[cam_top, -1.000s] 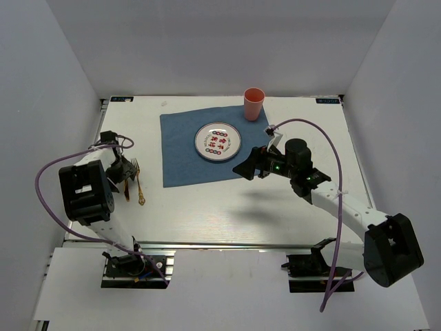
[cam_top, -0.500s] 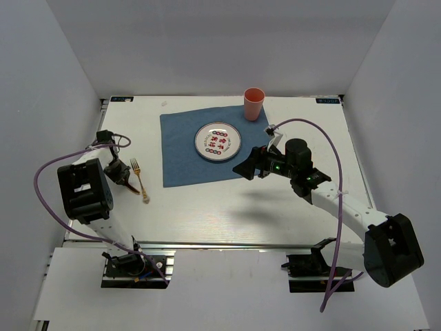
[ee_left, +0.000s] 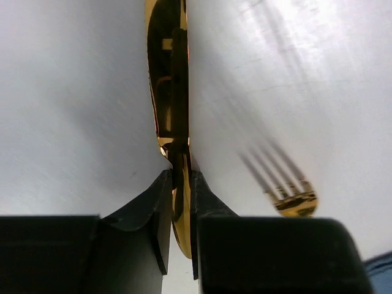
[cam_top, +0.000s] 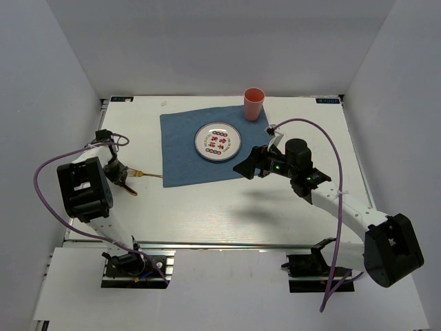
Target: Set the dinner table for one person
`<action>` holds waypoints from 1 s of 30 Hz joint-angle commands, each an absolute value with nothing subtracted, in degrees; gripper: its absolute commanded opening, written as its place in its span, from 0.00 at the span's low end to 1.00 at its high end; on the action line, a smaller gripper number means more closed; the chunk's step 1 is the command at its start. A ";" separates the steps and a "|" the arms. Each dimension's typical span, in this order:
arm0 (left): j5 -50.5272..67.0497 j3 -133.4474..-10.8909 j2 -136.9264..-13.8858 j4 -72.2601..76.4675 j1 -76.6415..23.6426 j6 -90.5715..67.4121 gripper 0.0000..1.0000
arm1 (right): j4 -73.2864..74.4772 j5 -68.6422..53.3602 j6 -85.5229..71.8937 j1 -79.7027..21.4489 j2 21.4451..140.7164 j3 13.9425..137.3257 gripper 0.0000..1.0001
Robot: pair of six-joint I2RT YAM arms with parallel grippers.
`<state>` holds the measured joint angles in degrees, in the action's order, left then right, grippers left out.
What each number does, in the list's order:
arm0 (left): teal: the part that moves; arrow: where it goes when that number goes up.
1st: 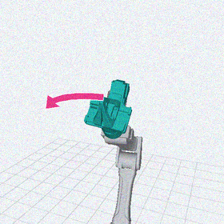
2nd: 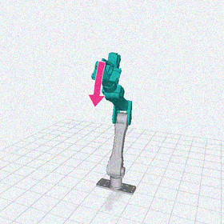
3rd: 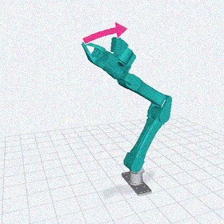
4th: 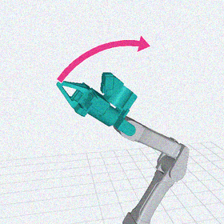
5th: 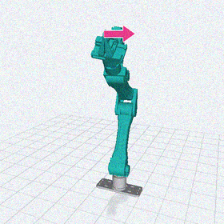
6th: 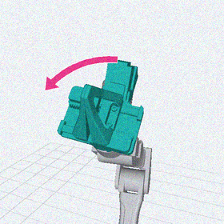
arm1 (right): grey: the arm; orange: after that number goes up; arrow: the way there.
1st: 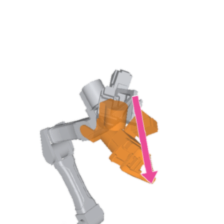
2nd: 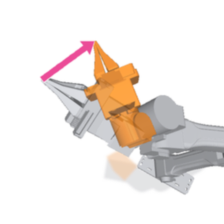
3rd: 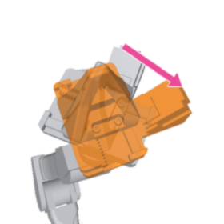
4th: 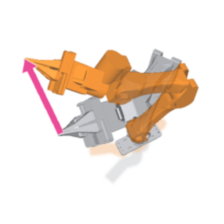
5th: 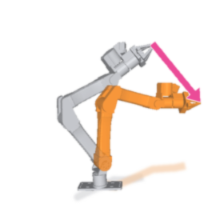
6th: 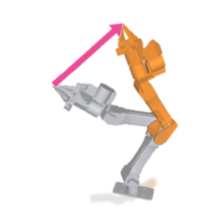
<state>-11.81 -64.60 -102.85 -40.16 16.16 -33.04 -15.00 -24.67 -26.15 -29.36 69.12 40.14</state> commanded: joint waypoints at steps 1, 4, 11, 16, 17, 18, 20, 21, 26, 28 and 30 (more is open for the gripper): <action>-18.01 -63.54 -98.81 -44.55 14.95 -33.40 0.00 | -16.52 -24.17 -25.75 -29.35 68.91 40.17 0.89; -18.98 -63.89 -91.88 -46.13 14.94 -33.22 0.00 | -16.70 -24.26 -26.28 -29.27 69.52 40.52 0.89; -13.55 -69.15 -78.33 -47.02 14.42 -28.30 0.00 | -15.82 -22.68 -27.24 -29.36 71.10 42.10 0.89; -0.11 -75.75 -77.25 -46.42 12.23 -28.82 0.00 | -9.68 -12.24 -31.70 -29.18 71.37 44.73 0.89; 4.18 -76.63 -78.04 -45.88 11.52 -29.35 0.00 | -8.19 -9.78 -32.69 -29.09 71.19 45.08 0.89; 6.57 -78.82 -78.92 -44.40 9.51 -31.01 0.00 | -6.17 -5.84 -33.48 -29.00 70.67 45.26 0.89; 11.50 -80.94 -81.46 -42.20 6.17 -32.34 0.00 | -3.96 -1.95 -35.41 -28.92 69.88 45.70 0.89; 12.91 -84.08 -85.22 -40.45 1.80 -32.78 0.00 | -3.43 -0.28 -35.94 -28.74 68.65 45.70 0.89; 11.78 -99.99 -100.96 -41.92 -11.84 -31.82 0.00 | 6.40 8.25 -35.07 -27.60 64.78 48.42 0.89; 10.38 -106.77 -108.08 -41.66 -17.19 -33.48 0.00 | 11.04 12.64 -35.68 -26.81 62.41 50.09 0.89; 8.89 -110.99 -114.13 -41.40 -20.37 -36.55 0.00 | 13.96 15.80 -36.12 -26.11 59.95 51.32 0.89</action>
